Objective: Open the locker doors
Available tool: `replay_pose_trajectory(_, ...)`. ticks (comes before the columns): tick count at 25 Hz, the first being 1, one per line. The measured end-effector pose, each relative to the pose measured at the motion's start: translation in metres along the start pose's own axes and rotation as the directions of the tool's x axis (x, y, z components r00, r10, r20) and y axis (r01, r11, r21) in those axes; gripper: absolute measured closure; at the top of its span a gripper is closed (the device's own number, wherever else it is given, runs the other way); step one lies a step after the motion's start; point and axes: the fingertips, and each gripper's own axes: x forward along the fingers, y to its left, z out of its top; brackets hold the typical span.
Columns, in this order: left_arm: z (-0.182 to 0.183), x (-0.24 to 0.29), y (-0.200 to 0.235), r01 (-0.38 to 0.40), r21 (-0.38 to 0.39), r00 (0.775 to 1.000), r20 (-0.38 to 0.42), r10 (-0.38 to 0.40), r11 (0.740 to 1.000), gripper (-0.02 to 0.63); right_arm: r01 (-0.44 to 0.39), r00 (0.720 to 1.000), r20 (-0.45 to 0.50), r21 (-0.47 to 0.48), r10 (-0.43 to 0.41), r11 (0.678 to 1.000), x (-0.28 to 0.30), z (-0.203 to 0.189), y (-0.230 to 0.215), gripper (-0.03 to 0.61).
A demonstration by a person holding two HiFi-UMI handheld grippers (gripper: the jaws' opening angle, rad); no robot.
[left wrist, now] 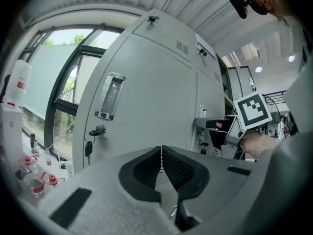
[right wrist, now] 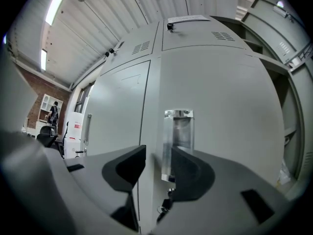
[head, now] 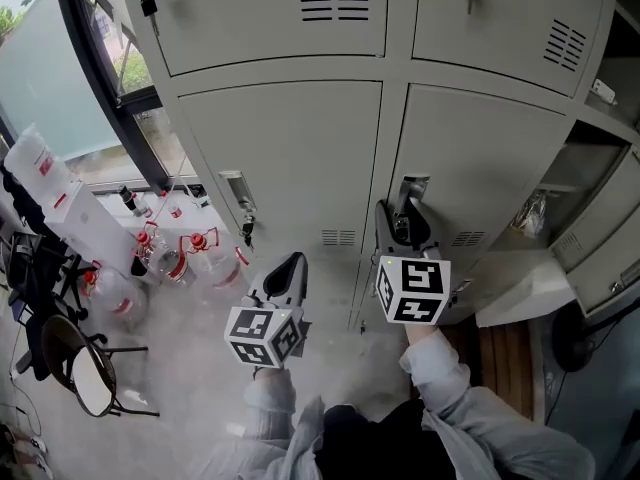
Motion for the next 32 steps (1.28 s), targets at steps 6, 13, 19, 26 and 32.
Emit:
replay_pose_trajectory(6, -0.004, -0.008, 0.003, 0.002, 0.0, 1.0, -0.002, -0.002, 1.0, 0.601, 0.033, 0.999, 0.005, -0.004, -0.033, 0.999, -0.003, 0.0, 0.0, 0.427)
replay_pose_trajectory(13, -0.016, -0.018, 0.002, 0.017, 0.001, 1.0, -0.002, -0.017, 1.0, 0.603, 0.06, 0.998, 0.033, -0.014, -0.06, 0.998, -0.023, 0.002, -0.002, 0.472)
replay_pose_trajectory(19, -0.031, -0.036, -0.004, 0.038, 0.015, 0.999, 0.007, -0.038, 0.999, 0.601, 0.055, 0.997, 0.062, -0.01, -0.054, 0.998, -0.046, 0.002, 0.001, 0.472)
replay_pose_trajectory(26, -0.048, -0.052, -0.023, 0.078, 0.013, 0.997, -0.008, -0.078, 0.997, 0.603, -0.008, 0.998, 0.061, 0.008, 0.007, 1.0, -0.077, 0.003, 0.001, 0.471)
replay_pose_trajectory(32, -0.043, -0.046, -0.052, 0.137, 0.038, 0.99, 0.011, -0.138, 0.99, 0.603, -0.085, 0.995, 0.054, 0.024, 0.083, 0.996, -0.099, 0.003, -0.004, 0.471)
